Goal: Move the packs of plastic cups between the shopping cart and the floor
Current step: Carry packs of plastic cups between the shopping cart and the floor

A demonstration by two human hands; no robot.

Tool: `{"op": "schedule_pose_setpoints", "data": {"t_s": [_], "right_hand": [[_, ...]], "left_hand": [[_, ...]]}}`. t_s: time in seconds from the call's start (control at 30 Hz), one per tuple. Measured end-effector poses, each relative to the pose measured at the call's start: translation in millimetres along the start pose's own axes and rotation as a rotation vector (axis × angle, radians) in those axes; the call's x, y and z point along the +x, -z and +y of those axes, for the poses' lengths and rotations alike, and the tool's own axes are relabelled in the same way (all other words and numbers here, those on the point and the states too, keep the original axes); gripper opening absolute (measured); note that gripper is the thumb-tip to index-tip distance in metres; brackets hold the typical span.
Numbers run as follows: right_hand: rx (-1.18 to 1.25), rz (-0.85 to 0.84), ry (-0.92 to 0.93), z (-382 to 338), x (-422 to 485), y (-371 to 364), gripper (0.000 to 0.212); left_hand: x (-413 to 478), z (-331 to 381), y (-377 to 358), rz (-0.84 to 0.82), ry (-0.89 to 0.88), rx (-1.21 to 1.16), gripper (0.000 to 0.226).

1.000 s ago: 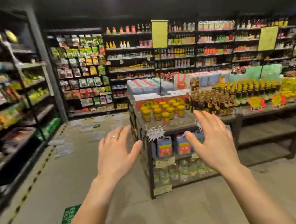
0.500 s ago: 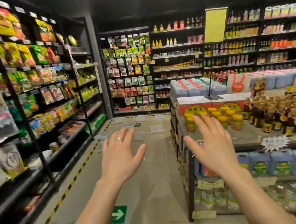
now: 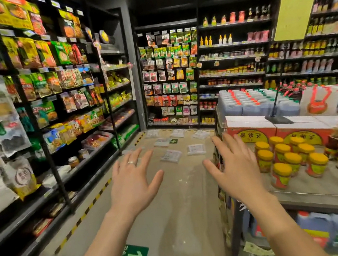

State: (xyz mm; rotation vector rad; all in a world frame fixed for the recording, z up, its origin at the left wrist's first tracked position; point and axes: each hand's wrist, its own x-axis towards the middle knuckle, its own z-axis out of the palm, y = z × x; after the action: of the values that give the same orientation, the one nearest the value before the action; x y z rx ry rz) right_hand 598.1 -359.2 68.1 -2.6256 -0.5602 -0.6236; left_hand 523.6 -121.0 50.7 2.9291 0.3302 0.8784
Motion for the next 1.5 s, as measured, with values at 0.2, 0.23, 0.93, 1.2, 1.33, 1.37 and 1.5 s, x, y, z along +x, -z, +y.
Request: {"op": "schedule_pose_setpoints", "data": {"t_s": [0.2, 0.23, 0.93, 1.2, 1.33, 1.37, 1.5], "right_hand": [[0.023, -0.035, 0.069, -7.1, 63.6, -51.9, 0.072], [0.032, -0.039, 0.077, -10.2, 75.5, -62.5, 0.072], [0.020, -0.046, 0.170, -144.9, 405.6, -279.4, 0.067], [0.033, -0.010, 0.142, -136.0, 510.9, -338.6, 0.069], [0.045, 0.022, 0.126, -117.0, 561.4, -367.5, 0.071], [0.051, 0.027, 0.118, -110.3, 578.5, -376.8, 0.071], [0.069, 0.062, 0.103, -84.0, 656.6, -408.7, 0.071]], "left_hand": [[45.4, -39.7, -43.0, -0.004, 0.049, 0.003, 0.070], [54.7, -48.4, -50.3, -0.005, 0.055, 0.007, 0.070], [362.2, -256.0, -179.7, 0.052, 0.076, 0.007, 0.073], [466.5, -282.1, -242.1, 0.009, 0.055, 0.039, 0.076], [522.7, -285.8, -275.7, 0.004, 0.038, 0.057, 0.078], [540.7, -286.0, -286.7, -0.001, 0.035, 0.069, 0.077], [618.6, -284.9, -330.7, -0.016, 0.022, 0.090, 0.082]]}}
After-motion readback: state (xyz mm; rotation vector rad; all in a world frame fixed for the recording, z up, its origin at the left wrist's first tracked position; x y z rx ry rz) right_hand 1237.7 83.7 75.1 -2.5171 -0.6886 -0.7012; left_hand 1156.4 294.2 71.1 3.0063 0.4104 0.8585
